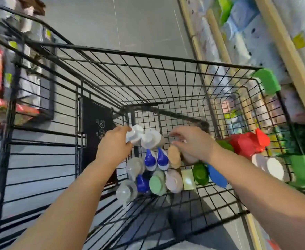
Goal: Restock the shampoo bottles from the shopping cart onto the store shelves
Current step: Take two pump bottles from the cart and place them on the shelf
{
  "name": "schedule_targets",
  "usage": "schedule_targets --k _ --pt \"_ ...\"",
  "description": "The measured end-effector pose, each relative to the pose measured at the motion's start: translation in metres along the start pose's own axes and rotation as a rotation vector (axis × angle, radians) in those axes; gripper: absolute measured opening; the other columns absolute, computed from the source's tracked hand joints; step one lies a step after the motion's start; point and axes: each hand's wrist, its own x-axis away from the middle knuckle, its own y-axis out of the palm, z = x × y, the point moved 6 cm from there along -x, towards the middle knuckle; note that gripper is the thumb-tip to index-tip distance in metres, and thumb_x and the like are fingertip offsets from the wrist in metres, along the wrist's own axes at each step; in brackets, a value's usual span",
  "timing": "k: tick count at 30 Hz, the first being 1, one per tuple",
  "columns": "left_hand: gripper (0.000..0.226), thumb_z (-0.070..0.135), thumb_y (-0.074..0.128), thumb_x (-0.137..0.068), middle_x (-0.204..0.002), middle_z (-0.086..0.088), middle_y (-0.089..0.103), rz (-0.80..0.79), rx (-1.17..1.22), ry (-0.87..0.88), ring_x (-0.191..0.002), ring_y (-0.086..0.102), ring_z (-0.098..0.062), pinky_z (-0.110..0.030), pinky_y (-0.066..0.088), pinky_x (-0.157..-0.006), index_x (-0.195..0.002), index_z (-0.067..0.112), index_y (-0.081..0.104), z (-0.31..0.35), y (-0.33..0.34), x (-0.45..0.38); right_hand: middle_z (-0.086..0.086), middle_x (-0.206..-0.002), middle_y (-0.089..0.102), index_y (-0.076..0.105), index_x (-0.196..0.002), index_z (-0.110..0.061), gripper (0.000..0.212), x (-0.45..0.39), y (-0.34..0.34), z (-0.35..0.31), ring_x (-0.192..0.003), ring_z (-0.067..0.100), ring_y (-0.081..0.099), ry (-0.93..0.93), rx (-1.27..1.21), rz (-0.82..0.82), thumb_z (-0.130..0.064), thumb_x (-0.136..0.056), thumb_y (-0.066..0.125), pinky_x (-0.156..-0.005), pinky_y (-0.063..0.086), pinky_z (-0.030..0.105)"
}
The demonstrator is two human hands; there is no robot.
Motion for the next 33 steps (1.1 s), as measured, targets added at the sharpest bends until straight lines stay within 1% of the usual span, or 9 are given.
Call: schedule_targets --k 6,9,12,16,20,24,29,31,33 --pt "0.071 0.000 0.053 -0.081 -0.144 -0.012 0.030 -0.153 -0.026 0.002 -0.130 0.030 -0.032 -0.039 0.030 -0.105 -0.141 0.017 0.019 -0.032 0.051 -0.052 0.005 -0.141 0.039 0.034 -0.138 -0.019 0.053 -0.065 0.039 0.004 -0.129 0.022 0.037 -0.009 0.142 -0.127 -0.013 -0.088 0.051 -0.105 0.035 0.036" --pt "0.076 0.000 0.051 -0.083 -0.146 -0.015 0.028 -0.195 -0.039 0.022 -0.129 0.033 -0.036 -0.044 0.033 -0.103 -0.143 0.019 0.008 -0.039 0.072 -0.069 0.005 -0.149 0.026 0.022 -0.143 -0.018 0.069 -0.087 0.062 0.000 -0.133 0.026 0.027 -0.077 0.222 -0.188 0.002 -0.084 0.052 -0.109 0.029 0.037" --pt "0.077 0.006 0.051 -0.088 -0.143 -0.014 0.035 -0.235 0.077 -0.021 -0.122 0.044 -0.035 -0.044 0.039 -0.094 -0.144 0.026 0.001 -0.046 0.083 -0.081 0.003 -0.153 0.014 0.017 -0.143 -0.021 0.078 -0.110 0.084 0.002 -0.136 0.028 0.020 -0.125 0.278 -0.251 0.008 -0.080 0.052 -0.108 0.030 0.042" --pt "0.083 0.019 0.062 -0.082 -0.133 -0.007 0.053 -0.127 0.342 -0.085 -0.112 0.055 -0.030 -0.038 0.041 -0.091 -0.143 0.025 0.007 -0.053 0.078 -0.089 -0.001 -0.152 0.017 0.023 -0.141 -0.029 0.074 -0.128 0.097 0.005 -0.133 0.029 0.020 -0.158 0.254 -0.313 0.003 -0.082 0.053 -0.103 0.033 0.043" --pt "0.075 0.012 0.064 -0.080 -0.130 -0.006 0.054 -0.051 0.508 -0.086 -0.114 0.052 -0.019 -0.014 0.034 -0.081 -0.141 0.016 0.020 -0.054 0.080 -0.093 0.002 -0.146 0.030 0.024 -0.138 -0.027 0.066 -0.140 0.099 0.006 -0.129 0.027 0.027 -0.136 0.228 -0.322 -0.005 -0.084 0.054 -0.099 0.036 0.041" --pt "0.060 0.003 0.063 -0.078 -0.127 -0.003 0.051 -0.011 0.652 -0.095 -0.115 0.044 -0.010 -0.022 0.036 -0.095 -0.132 0.013 0.037 -0.054 0.091 -0.096 0.004 -0.140 0.040 0.024 -0.134 -0.026 0.066 -0.142 0.104 0.013 -0.125 0.025 0.036 -0.111 0.206 -0.315 -0.019 -0.081 0.062 -0.094 0.040 0.041" --pt "0.074 -0.007 0.068 -0.070 -0.122 0.008 0.047 -0.063 0.950 -0.178 -0.115 0.044 -0.008 -0.008 0.043 -0.081 -0.130 0.024 0.038 -0.061 0.106 -0.100 -0.002 -0.129 0.048 0.027 -0.129 -0.029 0.063 -0.145 0.094 0.025 -0.115 0.020 0.045 -0.177 0.247 -0.301 -0.033 -0.079 0.064 -0.088 0.042 0.037" --pt "0.078 -0.008 0.067 -0.070 -0.126 0.005 0.044 -0.130 0.893 -0.151 -0.118 0.041 -0.010 -0.015 0.041 -0.087 -0.132 0.027 0.036 -0.063 0.112 -0.100 -0.004 -0.128 0.047 0.031 -0.129 -0.031 0.064 -0.145 0.087 0.037 -0.116 0.019 0.044 -0.126 0.196 -0.318 -0.034 -0.076 0.067 -0.088 0.041 0.036" --pt "0.082 -0.005 0.070 -0.068 -0.131 0.000 0.041 -0.187 0.702 -0.108 -0.121 0.038 -0.013 -0.023 0.032 -0.096 -0.135 0.026 0.033 -0.062 0.122 -0.104 -0.005 -0.127 0.047 0.033 -0.129 -0.032 0.063 -0.145 0.081 0.044 -0.118 0.018 0.044 -0.095 0.146 -0.294 -0.034 -0.076 0.067 -0.087 0.039 0.033"
